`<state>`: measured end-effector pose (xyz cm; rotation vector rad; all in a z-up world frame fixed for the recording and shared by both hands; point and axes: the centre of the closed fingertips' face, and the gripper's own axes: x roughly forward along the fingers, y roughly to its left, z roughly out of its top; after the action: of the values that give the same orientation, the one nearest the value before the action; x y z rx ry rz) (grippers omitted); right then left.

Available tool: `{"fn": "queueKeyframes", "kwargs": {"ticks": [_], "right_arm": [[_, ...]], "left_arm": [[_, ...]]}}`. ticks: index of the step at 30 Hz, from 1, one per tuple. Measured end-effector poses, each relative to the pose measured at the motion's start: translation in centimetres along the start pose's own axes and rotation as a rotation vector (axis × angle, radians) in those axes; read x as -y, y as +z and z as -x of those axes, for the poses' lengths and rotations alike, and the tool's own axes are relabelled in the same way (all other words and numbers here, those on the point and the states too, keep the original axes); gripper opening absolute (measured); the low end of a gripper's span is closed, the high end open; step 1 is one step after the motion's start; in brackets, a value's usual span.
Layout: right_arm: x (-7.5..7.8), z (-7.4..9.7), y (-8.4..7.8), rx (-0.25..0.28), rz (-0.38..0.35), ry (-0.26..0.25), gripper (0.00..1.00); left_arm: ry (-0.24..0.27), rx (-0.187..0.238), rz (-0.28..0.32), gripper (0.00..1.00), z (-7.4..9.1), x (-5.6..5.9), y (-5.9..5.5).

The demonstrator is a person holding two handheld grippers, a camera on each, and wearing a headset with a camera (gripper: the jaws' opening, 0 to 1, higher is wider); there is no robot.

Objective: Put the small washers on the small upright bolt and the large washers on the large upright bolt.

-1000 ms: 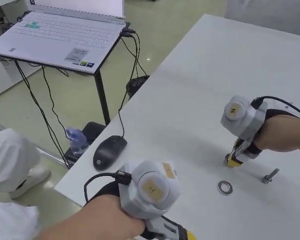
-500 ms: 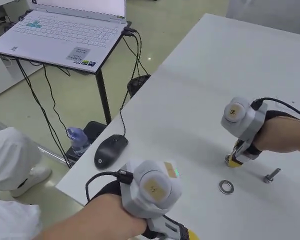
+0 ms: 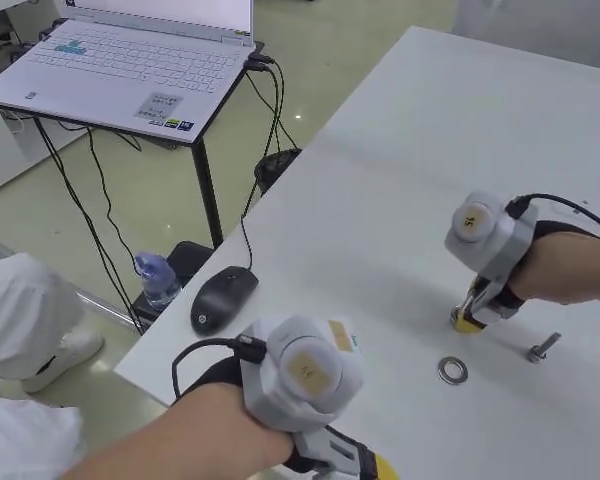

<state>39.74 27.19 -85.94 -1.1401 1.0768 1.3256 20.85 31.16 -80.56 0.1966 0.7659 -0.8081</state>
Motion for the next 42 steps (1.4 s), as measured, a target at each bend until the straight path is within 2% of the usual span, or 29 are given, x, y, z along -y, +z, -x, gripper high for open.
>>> {"fn": "queueKeyframes", "kwargs": {"ticks": [5, 13, 20, 26, 38, 42], "right_arm": [[0.2, 0.7, 0.3, 0.026, -0.005, -0.004, 0.36], [0.0, 2.8, 0.8, 0.073, 0.003, -0.012, 0.36], [-0.3, 4.2, 0.6, 0.090, 0.014, -0.031, 0.36], [-1.4, 5.3, 0.8, 0.111, 0.023, -0.038, 0.36], [-4.3, 5.8, 0.4, 0.134, 0.029, -0.024, 0.36], [-4.4, 5.7, 0.1, 0.137, 0.029, -0.015, 0.36]], "left_arm": [[0.000, 0.000, -0.004, 0.66, 0.1, 0.1, 0.0], [0.005, 0.017, -0.016, 0.68, 0.3, 0.0, 0.6], [0.010, 0.021, -0.025, 0.68, 0.6, -0.1, 1.0], [0.014, 0.019, -0.031, 0.69, 0.9, -0.1, 1.0], [0.023, 0.023, -0.037, 0.69, 1.4, -0.3, 1.1], [0.022, 0.027, -0.037, 0.70, 1.3, -0.2, 1.2]]}}
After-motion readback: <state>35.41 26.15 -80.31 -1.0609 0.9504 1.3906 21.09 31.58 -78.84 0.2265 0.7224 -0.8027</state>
